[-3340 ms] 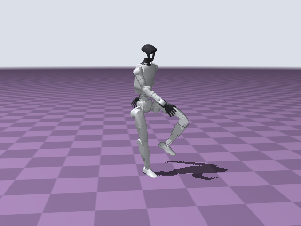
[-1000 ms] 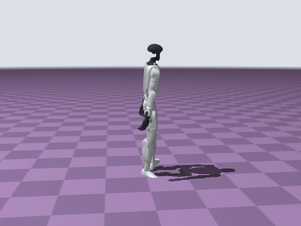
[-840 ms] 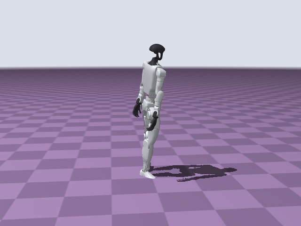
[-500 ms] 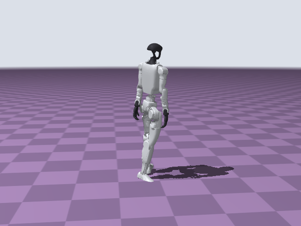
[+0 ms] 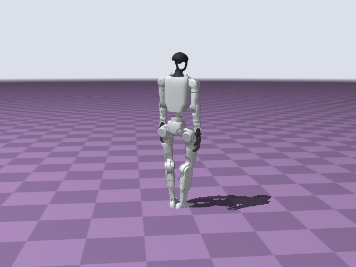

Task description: Upper body actions

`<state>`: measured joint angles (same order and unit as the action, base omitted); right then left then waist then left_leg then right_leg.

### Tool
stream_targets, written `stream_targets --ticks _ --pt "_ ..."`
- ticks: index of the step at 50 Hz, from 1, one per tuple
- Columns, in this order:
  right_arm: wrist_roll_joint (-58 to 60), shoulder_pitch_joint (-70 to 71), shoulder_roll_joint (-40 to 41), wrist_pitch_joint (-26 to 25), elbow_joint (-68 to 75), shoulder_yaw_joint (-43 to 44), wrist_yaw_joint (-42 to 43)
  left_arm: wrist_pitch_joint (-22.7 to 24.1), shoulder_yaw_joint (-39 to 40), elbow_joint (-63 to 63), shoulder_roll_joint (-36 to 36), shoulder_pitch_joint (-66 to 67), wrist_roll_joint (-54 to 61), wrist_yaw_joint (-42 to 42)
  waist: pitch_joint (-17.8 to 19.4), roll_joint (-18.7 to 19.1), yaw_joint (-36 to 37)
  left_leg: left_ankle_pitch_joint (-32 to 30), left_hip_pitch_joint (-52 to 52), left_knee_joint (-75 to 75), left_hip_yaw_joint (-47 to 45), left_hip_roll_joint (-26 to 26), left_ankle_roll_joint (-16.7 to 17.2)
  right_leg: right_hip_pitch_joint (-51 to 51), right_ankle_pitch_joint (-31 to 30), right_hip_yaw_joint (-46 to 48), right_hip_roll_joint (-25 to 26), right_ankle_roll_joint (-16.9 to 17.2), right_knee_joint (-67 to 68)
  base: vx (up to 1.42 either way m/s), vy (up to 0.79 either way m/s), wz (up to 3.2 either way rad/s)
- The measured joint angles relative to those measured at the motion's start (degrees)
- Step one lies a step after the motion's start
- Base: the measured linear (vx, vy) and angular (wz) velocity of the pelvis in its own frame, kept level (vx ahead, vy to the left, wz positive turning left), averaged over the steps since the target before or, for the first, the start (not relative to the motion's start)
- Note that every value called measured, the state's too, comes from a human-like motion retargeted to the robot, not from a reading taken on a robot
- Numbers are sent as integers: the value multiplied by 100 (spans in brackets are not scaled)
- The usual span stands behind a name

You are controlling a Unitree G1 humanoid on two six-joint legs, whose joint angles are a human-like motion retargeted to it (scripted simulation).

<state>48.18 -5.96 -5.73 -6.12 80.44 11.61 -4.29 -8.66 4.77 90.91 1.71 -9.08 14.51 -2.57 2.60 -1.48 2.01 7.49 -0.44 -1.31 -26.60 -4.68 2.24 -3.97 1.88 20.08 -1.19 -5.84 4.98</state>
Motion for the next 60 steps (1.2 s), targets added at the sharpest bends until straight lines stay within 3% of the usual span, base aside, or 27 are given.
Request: stream_targets --ticks 3,7,13,25,32,40,46,49,51,56,58,60 --pt "281 -19 45 -136 31 233 -238 -80 -24 278 -121 95 -159 -100 -182 85 425 47 -38 -57 88 85 37 8 16 -896 188 79 -40 21 -4 16" --pt "326 3 84 -94 -90 198 -235 49 111 491 -245 379 -52 -194 -257 136 388 86 38 -33 323 39 -2 219 29 -543 235 11 -214 14 -2 43" --pt "111 87 141 -33 -166 92 -345 -132 158 649 -228 678 -452 -80 -503 209 161 78 -40 9 639 16 -4 298 90 -323 250 6 -333 8 1 38" --pt "380 145 95 68 -264 57 -426 -138 43 548 -156 614 -302 -85 -442 80 382 113 -47 -21 775 -59 -83 334 139 -265 170 5 -238 -1 0 3" --pt "371 224 24 33 -157 146 -322 -30 -237 575 -237 364 -173 -132 -224 28 228 129 43 52 566 -114 -197 162 41 -475 106 5 -23 -9 3 -32" --pt "347 486 48 158 -333 -97 -402 29 -493 486 -155 231 -350 17 75 16 -159 241 147 300 -702 43 -288 -377 -296 -782 147 21 42 -15 -1 -148" --pt "338 511 22 272 -388 -319 -425 -41 -698 633 115 276 -590 128 123 108 -280 455 197 353 -2252 424 -184 -129 393 2052 -508 387 -56 -8 -10 -235" --pt "366 545 -63 185 -231 -291 -314 -139 -699 649 225 348 -693 106 51 128 -268 569 254 389 -3090 527 -78 112 393 3560 -634 396 -97 2 -14 -245" --pt "327 547 -140 116 -81 -219 -232 -199 -656 649 280 407 -727 79 -21 152 -294 640 283 403 -3471 569 -8 222 294 4076 -627 361 -66 10 -9 -218" --pt "14 468 -355 -33 333 76 -66 -268 -454 649 367 442 -703 -34 -204 182 -452 754 317 383 -3940 611 114 292 40 3735 -598 238 137 17 -11 -162" --pt "-134 394 -425 -107 483 219 19 -251 -379 649 384 420 -640 -67 -287 121 -577 780 336 354 -4059 542 156 332 67 3316 -565 482 15 23 -20 -90" --pt "-269 303 -467 -182 625 359 104 -232 -294 604 401 402 -560 -91 -359 69 -710 781 385 335 -4144 492 208 359 198 3008 -432 437 -303 26 -20 -68"
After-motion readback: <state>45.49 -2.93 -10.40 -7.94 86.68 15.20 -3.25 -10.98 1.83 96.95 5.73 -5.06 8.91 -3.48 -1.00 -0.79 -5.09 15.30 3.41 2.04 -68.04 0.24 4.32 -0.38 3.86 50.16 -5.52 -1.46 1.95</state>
